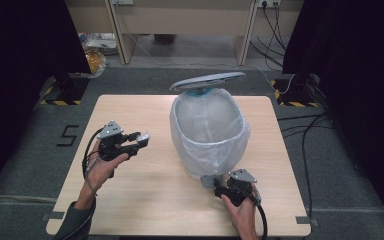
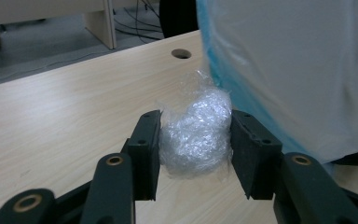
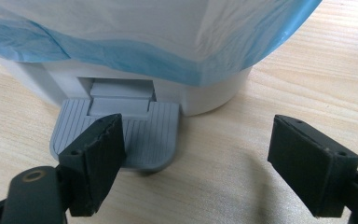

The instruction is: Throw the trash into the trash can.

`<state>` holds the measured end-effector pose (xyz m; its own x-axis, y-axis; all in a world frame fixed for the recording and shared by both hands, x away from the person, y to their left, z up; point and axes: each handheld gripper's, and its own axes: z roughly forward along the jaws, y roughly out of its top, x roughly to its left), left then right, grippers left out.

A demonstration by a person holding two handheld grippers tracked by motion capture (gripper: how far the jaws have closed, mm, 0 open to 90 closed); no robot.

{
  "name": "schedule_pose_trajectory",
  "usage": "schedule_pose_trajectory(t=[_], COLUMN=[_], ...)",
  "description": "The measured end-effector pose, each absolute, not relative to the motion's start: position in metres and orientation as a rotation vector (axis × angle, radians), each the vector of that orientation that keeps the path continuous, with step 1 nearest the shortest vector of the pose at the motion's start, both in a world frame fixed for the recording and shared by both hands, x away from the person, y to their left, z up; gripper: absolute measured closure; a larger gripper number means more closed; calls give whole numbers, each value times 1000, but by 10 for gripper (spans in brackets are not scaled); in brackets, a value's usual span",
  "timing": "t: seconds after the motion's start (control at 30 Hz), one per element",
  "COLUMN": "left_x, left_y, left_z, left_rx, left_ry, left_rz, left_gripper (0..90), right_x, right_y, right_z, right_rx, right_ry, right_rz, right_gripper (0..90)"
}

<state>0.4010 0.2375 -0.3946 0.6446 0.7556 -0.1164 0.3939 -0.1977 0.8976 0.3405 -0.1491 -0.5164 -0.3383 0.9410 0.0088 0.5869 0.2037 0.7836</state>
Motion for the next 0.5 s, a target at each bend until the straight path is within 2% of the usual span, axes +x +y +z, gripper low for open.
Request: schedule_pose_trajectory(t=[0.5], left_x=[393], left_y=[231], left_z=[-357], left_rx=[1788], left_ry=[833], left_rz=[417], left_gripper=[553], right_x=[340], right_y=[-149], right_z=[-516], right_rx=[1419], right_ry=[2005], right_rz=[978], right_gripper=[188])
